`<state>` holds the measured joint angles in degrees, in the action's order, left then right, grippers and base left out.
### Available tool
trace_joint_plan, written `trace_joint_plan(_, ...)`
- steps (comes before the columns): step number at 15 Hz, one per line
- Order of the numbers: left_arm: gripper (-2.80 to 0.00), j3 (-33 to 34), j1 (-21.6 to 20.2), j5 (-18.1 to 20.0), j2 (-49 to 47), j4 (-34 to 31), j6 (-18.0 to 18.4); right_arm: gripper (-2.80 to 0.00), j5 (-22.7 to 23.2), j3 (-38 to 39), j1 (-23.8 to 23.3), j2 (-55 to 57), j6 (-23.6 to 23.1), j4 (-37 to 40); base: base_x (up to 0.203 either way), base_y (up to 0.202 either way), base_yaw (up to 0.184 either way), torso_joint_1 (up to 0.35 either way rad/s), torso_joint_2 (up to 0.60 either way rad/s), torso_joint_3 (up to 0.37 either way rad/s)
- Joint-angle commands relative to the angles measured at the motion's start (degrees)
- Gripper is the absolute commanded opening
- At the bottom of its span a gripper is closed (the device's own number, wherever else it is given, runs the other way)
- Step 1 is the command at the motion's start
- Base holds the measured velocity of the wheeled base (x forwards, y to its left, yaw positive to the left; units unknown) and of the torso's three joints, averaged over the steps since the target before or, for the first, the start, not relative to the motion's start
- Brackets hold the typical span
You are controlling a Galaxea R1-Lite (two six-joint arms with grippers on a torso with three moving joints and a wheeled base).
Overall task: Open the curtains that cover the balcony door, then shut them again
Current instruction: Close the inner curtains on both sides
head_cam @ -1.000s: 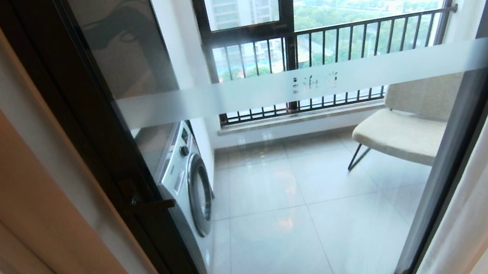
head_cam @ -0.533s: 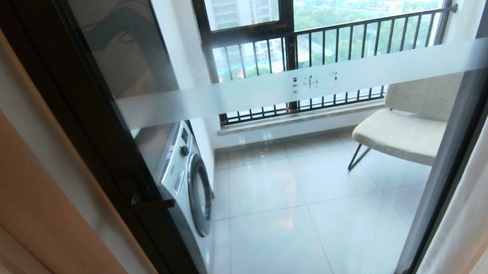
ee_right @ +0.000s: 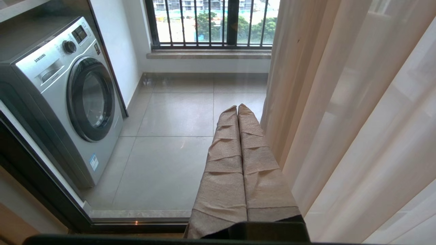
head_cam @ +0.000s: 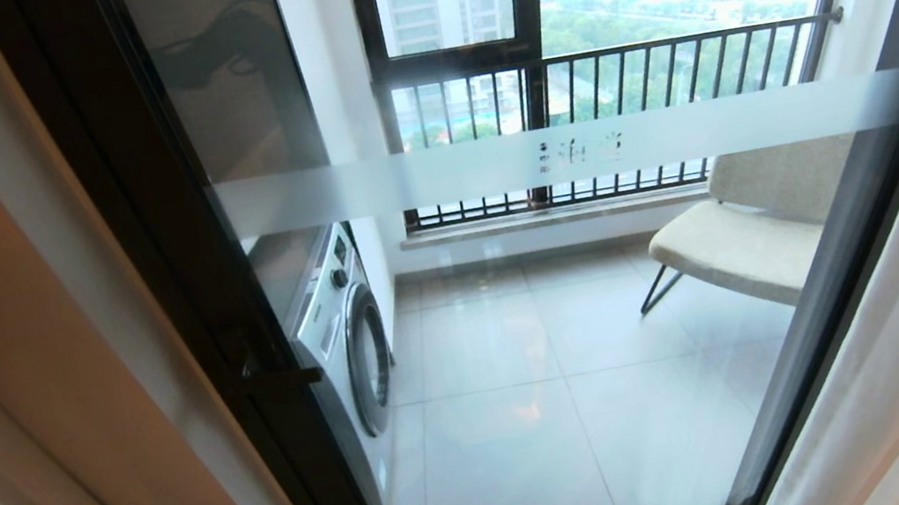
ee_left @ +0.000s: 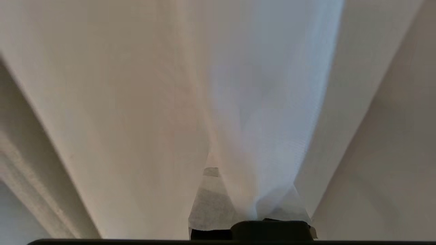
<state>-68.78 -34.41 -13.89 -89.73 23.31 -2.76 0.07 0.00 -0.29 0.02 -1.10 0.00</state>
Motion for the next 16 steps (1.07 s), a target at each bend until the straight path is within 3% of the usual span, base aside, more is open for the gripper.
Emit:
trace_joint_plan(1,-2.8,1.6,0.7,0.7,3.7,0.1,-0.1,-2.8,0.0,0.0,0.0,0.0,0.0,0.0,0.0,0.0,0.0,0.0,0.0,0.0)
trace_joint_plan(8,-2.8,5.6,3.3,8.0,9.8,-0.1,-0.2,-2.8,0.0,0.0,0.0,0.0,0.0,0.0,0.0,0.0,0.0,0.0,0.0,0.0)
trace_joint_plan(16,-2.8,9.2,17.7,8.2,15.5,-0.4,-0.3,-2.8,0.0,0.0,0.0,0.0,0.0,0.0,0.0,0.0,0.0,0.0,0.0,0.0)
